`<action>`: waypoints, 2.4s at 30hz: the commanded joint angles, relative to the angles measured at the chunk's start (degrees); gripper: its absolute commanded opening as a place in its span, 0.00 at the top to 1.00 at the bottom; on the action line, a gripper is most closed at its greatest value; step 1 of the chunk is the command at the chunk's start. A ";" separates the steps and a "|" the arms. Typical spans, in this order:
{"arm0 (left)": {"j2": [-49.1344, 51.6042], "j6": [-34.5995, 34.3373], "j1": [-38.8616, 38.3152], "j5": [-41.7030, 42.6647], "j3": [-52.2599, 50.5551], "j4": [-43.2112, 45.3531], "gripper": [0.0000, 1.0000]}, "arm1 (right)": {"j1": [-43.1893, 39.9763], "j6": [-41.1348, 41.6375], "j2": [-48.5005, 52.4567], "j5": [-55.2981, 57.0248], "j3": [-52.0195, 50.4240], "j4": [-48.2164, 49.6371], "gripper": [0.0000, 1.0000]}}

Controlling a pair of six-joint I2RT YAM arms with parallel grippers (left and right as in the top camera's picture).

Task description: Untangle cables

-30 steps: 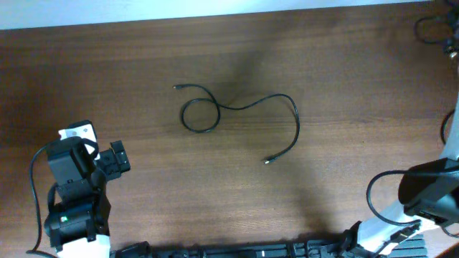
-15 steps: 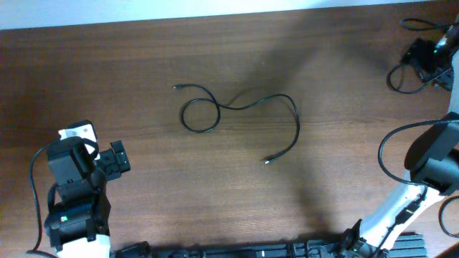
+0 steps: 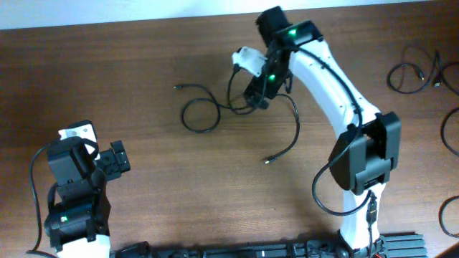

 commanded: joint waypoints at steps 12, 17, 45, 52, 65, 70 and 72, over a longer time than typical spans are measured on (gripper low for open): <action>-0.22 -0.57 0.13 0.39 -0.13 0.20 0.01 | 5.42 -4.39 5.90 0.20 -9.68 2.86 0.96; -0.22 -0.57 0.13 0.39 -0.13 0.20 0.01 | 5.35 1.88 5.75 10.67 -8.81 2.60 0.96; -0.22 -0.57 0.13 0.39 -0.13 0.20 0.01 | -38.51 57.79 5.14 10.45 22.49 -1.33 0.01; -0.22 -0.57 0.13 0.39 -0.13 0.20 0.01 | -32.98 49.37 -1.84 13.38 22.51 -14.29 0.01; -0.22 -0.57 0.13 0.39 -0.13 0.20 0.01 | 1.44 56.33 -47.78 29.24 -15.72 -5.68 0.01; -0.22 -0.57 0.13 0.39 -0.13 0.20 0.01 | 6.34 56.35 -61.77 26.86 -39.76 2.93 0.01; -0.22 -0.57 0.13 0.39 -0.13 0.20 0.01 | 6.16 56.28 -58.69 25.68 -39.98 2.93 0.01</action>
